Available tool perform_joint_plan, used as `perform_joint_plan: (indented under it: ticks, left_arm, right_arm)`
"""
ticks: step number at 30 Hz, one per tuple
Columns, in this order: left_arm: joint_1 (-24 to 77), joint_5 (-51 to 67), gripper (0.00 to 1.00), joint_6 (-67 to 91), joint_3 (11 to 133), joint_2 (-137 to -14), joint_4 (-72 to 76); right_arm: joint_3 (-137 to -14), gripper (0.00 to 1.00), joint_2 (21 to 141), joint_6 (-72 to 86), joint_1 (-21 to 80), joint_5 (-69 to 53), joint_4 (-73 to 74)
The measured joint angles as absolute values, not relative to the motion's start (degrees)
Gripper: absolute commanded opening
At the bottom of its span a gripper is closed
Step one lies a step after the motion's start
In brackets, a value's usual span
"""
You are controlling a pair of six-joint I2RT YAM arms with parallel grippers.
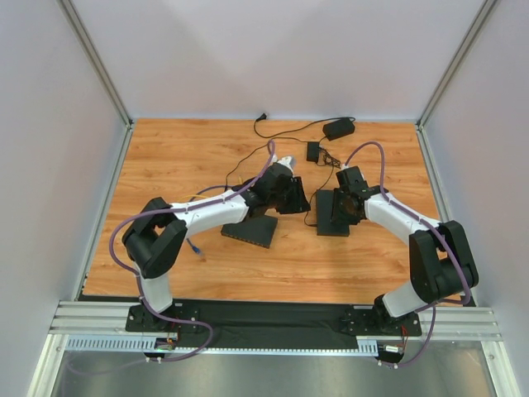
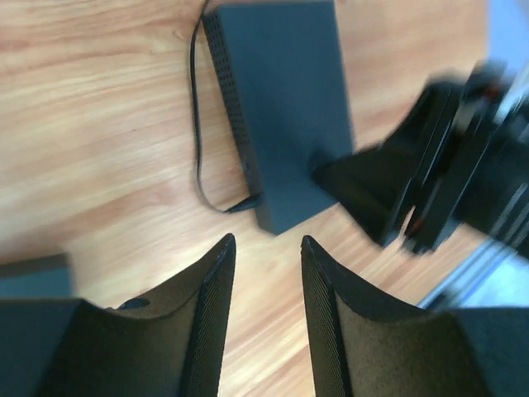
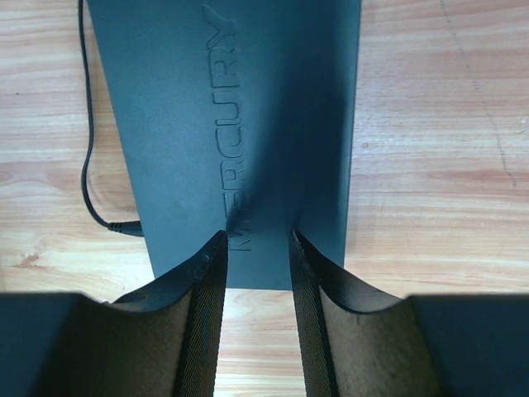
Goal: Pull the plug from the switch port
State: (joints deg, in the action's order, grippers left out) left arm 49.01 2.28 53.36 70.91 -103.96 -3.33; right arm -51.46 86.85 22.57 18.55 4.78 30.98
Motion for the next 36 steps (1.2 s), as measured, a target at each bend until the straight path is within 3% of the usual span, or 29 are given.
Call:
perform_joint_plan:
  ticks: [6,14,18,36]
  left_arm:
    - [49.17,10.57,0.45,21.85,79.48,-107.85,-15.86]
    - [51.46,15.86,0.42,-4.95,75.29,-109.49,-16.97]
    - [51.96,18.68,0.37,-10.66,76.27,-112.44,-15.53]
    - [52.14,18.46,0.33,-20.03,86.59,-120.09,-16.40]
  right_arm:
    - [-51.51,0.38,86.98,22.57,18.55,2.94,31.00]
    - [-51.70,0.37,87.02,23.31,18.46,1.39,31.64]
    - [-51.68,0.36,87.00,24.69,17.19,-0.64,31.90]
    - [-48.29,0.36,84.58,26.11,11.11,-9.56,30.04]
